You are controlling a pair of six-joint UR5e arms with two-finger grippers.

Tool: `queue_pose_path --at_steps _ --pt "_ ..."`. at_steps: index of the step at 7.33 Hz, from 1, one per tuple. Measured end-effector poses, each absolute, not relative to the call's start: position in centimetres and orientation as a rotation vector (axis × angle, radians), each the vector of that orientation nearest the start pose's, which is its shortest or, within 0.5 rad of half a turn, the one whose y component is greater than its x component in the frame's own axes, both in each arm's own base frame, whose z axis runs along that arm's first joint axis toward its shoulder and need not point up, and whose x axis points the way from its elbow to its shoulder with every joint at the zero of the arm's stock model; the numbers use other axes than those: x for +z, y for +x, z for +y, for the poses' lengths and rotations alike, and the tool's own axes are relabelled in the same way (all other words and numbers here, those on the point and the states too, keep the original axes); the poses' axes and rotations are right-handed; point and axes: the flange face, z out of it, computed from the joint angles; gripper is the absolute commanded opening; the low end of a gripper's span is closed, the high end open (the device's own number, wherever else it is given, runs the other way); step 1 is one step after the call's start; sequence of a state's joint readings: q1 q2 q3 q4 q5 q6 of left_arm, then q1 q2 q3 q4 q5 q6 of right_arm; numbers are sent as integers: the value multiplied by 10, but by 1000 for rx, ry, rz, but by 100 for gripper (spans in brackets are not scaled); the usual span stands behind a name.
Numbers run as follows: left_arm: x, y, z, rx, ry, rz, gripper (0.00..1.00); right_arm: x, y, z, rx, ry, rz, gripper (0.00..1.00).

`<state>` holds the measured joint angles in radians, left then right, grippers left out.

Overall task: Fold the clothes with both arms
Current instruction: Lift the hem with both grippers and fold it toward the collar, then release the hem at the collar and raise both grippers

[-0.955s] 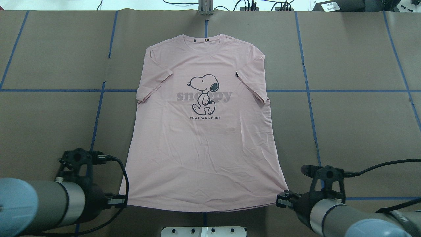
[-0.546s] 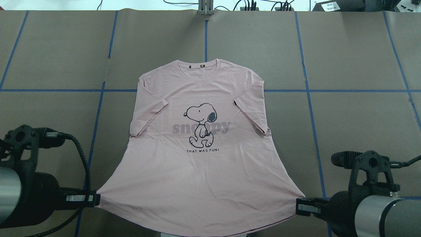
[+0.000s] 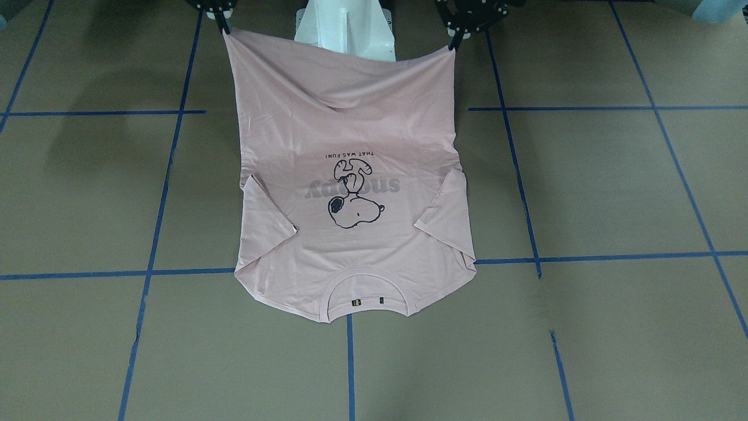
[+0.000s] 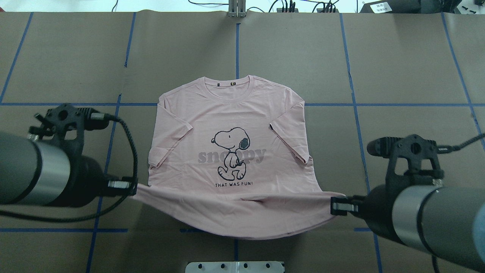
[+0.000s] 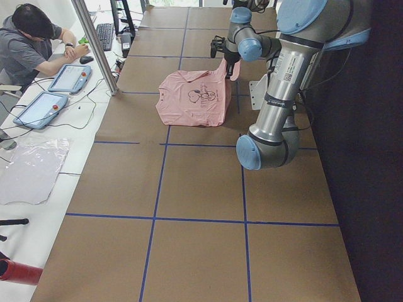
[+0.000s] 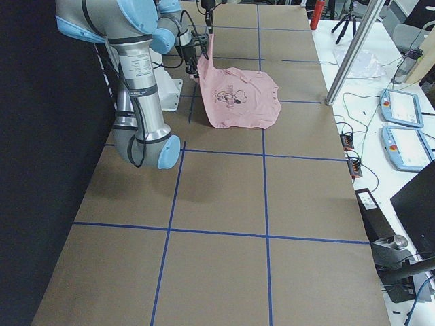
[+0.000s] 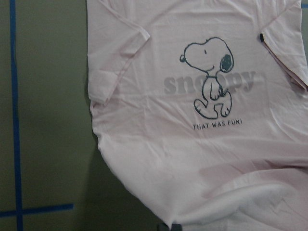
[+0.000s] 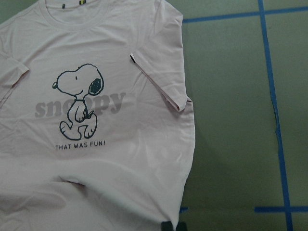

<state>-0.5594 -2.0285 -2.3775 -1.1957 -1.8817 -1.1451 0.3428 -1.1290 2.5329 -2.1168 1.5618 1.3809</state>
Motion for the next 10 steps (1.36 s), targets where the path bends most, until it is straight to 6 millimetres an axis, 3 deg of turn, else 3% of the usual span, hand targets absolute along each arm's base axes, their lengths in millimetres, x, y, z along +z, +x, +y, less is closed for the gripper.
queue_pose_path --at_steps 2,3,4,6,8,9,10 --pt "166 339 -402 8 223 833 0 156 -362 -331 200 274 -781 0" --pt "178 349 -433 4 243 818 0 168 -386 -363 222 290 -778 0" --pt "190 360 -458 -3 256 813 0 183 -404 -389 233 307 -776 0" --pt "212 380 -506 -11 281 801 0 211 -422 -439 244 349 -763 0" --pt "233 392 -552 -11 303 780 0 220 -446 -500 260 370 -719 0" --pt "253 404 -579 -14 322 769 16 226 -462 -537 271 368 -693 0" --pt "283 418 -609 -15 349 755 99 249 -471 -578 269 366 -676 99"
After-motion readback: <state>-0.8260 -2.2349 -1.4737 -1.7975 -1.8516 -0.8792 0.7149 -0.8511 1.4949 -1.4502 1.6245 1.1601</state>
